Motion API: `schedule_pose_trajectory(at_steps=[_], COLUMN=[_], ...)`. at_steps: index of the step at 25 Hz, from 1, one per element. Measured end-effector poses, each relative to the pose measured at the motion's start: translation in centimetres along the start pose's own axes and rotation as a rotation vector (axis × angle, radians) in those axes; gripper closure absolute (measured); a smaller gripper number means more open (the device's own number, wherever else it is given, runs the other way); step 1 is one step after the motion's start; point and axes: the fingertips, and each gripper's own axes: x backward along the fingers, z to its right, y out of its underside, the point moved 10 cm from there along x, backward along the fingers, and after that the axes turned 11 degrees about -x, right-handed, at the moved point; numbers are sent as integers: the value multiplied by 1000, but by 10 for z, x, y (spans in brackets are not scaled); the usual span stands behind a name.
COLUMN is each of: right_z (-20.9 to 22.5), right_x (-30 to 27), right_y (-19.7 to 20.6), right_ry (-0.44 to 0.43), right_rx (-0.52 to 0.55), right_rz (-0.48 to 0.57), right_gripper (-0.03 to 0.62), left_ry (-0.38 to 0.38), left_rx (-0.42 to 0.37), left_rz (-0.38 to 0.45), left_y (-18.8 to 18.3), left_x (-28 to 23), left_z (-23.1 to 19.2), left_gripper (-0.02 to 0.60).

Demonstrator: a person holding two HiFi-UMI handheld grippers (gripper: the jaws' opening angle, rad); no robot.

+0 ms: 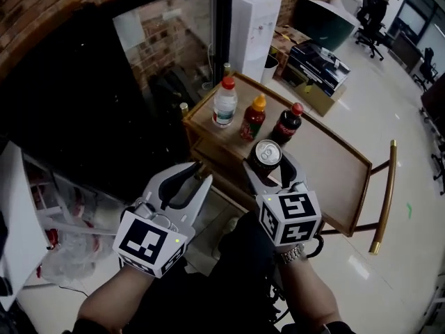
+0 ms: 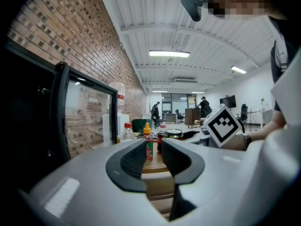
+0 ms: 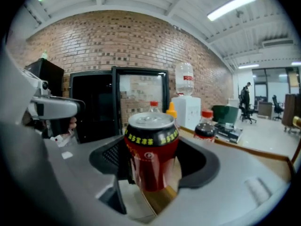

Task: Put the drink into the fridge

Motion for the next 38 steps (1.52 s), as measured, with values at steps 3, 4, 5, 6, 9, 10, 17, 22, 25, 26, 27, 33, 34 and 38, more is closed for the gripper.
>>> schedule_pose_trajectory(at_steps=[3,4,5,6,9,10,17,22,25,26,27,33,34,38], right_z=[-32,-43,-55,-67,-103,-115,-202,-245,-265,-272,-278,-308,-313,-330], right_x=[4,6,7,8,12,14,13,-10,-34,-43,-53,-117,-128,-175], right_y=[2,4,8,12,24,28,49,56,57,57,58,60,61,66], right_ry=[-105,-138,-173,-208,-305,-333,-510,-593,-625,-633,-640,-664,-667,-680], right_rx=[41,53,63,73,101,109,160,188,201,205,208,217,222,235], right_rz=[-5,-8,-12,-17,-36,-41,-84,-103,-116,-119,-122,-139,-144,-158], right_gripper=[270,270,270,270,270,270,270,270,270,270,270,270,270,270], left_ry=[-98,-127,-155,-181,-261,-287,-455,-538,-580,-592,-602,-631,-634,-647], left_rx=[13,23,36,50,78,82,110,126,140,145,149,153,156,169], left_rz=[-2,-10,-23,-40,-81,-90,-120,-127,-143,-149,-155,-189,-195,-228], left_y=[5,8,12,17,29,32,46,64,77,82,87,115,121,143], left_x=[32,43,55,67,107,121,204,228,232,233,233,226,224,219], left_z=[2,3,3,4,8,9,8,-9,-28,-36,-43,-92,-100,-132], left_gripper=[489,489,489,489,489,489,489,492,505,506,517,564,575,577])
